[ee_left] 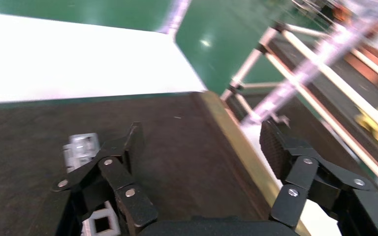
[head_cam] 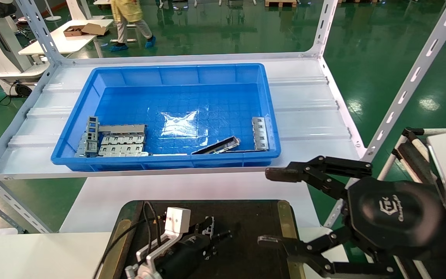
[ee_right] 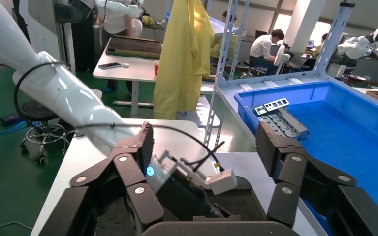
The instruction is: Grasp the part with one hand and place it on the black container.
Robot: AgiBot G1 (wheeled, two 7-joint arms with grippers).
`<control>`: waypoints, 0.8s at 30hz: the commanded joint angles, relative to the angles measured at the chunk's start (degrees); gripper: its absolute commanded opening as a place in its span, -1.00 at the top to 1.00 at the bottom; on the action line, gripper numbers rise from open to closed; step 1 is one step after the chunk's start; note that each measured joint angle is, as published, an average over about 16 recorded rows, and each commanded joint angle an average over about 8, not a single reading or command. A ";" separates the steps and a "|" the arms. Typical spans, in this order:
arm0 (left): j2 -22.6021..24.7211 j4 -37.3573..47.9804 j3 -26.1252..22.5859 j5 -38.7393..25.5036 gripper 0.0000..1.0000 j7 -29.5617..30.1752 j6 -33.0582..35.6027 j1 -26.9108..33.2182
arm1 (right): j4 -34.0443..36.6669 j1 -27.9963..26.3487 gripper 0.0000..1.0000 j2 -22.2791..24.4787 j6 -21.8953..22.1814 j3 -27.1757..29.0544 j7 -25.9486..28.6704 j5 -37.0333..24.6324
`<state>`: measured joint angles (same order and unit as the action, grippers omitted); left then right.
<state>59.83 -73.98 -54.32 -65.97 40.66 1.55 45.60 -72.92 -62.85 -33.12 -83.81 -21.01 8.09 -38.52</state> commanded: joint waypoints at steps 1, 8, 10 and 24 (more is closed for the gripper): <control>-2.35 -2.75 0.42 -0.72 -1.00 -0.11 2.96 0.19 | 0.00 0.00 -1.00 0.00 0.00 0.00 0.00 0.00; -6.71 -3.66 6.23 2.49 -1.00 -7.18 17.76 0.68 | 0.00 0.00 -1.00 0.00 0.00 -0.01 0.00 0.00; -7.98 -3.59 8.48 4.81 -1.00 -10.46 22.70 0.32 | 0.00 0.00 -1.00 0.00 0.00 -0.01 0.00 0.01; -13.08 2.01 21.95 20.57 -1.00 -33.90 50.59 -3.32 | 0.00 0.00 -1.00 0.01 0.01 -0.02 -0.01 0.01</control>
<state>46.75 -71.97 -32.79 -45.88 7.51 51.67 42.66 -72.92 -62.86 -33.11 -83.80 -21.02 8.08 -38.51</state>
